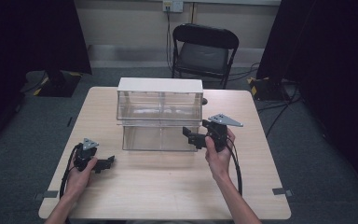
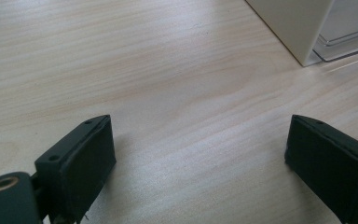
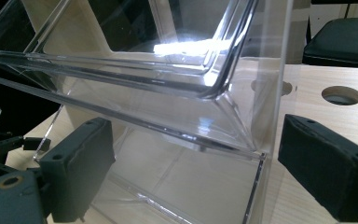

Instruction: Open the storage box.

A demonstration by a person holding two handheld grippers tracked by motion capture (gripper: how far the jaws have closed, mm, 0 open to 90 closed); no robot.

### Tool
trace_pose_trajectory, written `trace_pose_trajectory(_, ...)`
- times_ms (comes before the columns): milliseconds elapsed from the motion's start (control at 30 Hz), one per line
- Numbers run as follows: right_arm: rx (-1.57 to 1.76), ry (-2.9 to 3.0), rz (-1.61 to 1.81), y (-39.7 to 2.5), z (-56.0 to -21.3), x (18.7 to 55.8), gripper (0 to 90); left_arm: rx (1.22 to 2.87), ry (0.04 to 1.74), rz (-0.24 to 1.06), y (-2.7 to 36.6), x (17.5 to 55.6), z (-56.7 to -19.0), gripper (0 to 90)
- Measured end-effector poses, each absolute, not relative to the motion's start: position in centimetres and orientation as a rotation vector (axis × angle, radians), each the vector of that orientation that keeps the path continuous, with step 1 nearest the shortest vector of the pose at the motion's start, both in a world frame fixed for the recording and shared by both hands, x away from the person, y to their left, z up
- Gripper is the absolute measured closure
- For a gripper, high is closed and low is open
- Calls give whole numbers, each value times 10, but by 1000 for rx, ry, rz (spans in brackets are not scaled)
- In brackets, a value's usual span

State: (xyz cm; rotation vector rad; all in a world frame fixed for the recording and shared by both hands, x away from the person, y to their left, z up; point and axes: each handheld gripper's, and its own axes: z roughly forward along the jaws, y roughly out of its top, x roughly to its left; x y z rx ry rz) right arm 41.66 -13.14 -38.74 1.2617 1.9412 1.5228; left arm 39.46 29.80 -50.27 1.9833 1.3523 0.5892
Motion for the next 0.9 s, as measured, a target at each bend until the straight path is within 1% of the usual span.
trace_pose_trajectory(900,1264,1944,1518,-131,-387,416,100,1983,1352,589,298,395,-503,77)
